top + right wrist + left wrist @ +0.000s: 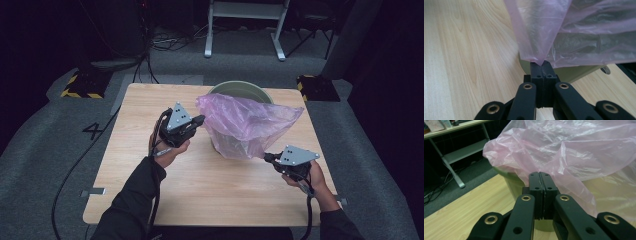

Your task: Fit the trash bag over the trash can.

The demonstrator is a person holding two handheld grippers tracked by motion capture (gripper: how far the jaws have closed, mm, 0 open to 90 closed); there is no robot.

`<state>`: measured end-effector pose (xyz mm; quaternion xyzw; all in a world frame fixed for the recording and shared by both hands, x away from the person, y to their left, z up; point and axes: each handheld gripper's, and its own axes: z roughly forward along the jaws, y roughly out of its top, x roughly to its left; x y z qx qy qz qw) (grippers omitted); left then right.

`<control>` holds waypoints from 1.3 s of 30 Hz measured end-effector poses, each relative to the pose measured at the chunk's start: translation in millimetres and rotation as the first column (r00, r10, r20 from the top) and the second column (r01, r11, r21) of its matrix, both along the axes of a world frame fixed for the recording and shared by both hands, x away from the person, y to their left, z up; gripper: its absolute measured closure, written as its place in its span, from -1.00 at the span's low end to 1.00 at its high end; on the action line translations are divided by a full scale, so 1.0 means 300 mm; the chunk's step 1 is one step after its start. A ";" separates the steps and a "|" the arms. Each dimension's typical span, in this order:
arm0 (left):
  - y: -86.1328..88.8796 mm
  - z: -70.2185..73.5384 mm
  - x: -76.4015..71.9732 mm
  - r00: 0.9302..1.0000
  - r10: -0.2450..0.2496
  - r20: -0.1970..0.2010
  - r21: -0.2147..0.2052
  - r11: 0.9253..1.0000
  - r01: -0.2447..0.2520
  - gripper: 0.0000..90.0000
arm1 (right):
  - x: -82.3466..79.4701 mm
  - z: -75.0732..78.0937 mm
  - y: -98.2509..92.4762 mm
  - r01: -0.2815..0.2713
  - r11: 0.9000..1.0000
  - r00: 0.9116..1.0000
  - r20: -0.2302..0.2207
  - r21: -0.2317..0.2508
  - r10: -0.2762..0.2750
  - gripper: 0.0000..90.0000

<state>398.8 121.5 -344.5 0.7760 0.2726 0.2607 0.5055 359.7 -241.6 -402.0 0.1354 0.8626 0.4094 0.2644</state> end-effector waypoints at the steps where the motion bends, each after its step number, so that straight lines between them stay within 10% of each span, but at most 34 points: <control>1: 0.004 -0.002 0.002 1.000 0.000 -0.002 -0.006 1.000 0.000 0.97 | 0.004 -0.004 -0.004 0.004 1.000 1.000 -0.004 0.003 -0.004 1.00; 11: 0.014 -0.013 0.005 1.000 0.006 -0.002 0.011 1.000 -0.006 0.97 | -0.056 0.066 -0.092 0.043 0.994 0.998 0.048 0.097 -0.048 0.00; 20: 0.007 -0.024 0.021 1.000 -0.004 -0.009 0.022 1.000 0.004 0.96 | -0.032 0.175 -0.161 0.199 0.940 0.963 0.124 0.278 -0.241 -0.45; 23: 0.007 -0.028 0.028 1.000 -0.003 -0.010 0.024 1.000 0.003 0.95 | -0.006 0.217 -0.149 0.212 0.927 0.955 0.136 0.309 -0.264 -0.49; 28: 0.013 -0.031 0.034 1.000 0.002 -0.006 0.022 1.000 -0.002 0.94 | 0.064 0.260 -0.131 0.205 0.899 0.968 0.057 0.388 -0.246 -0.54; 35: 0.025 -0.047 0.049 1.000 0.012 -0.018 0.025 1.000 -0.012 0.93 | 0.146 0.258 -0.103 0.218 0.885 0.973 -0.020 0.412 -0.230 -0.52; 39: 0.029 -0.058 0.063 0.999 0.032 -0.017 0.046 0.998 -0.031 0.94 | 0.171 0.249 -0.083 0.178 0.892 0.982 -0.022 0.415 -0.185 0.24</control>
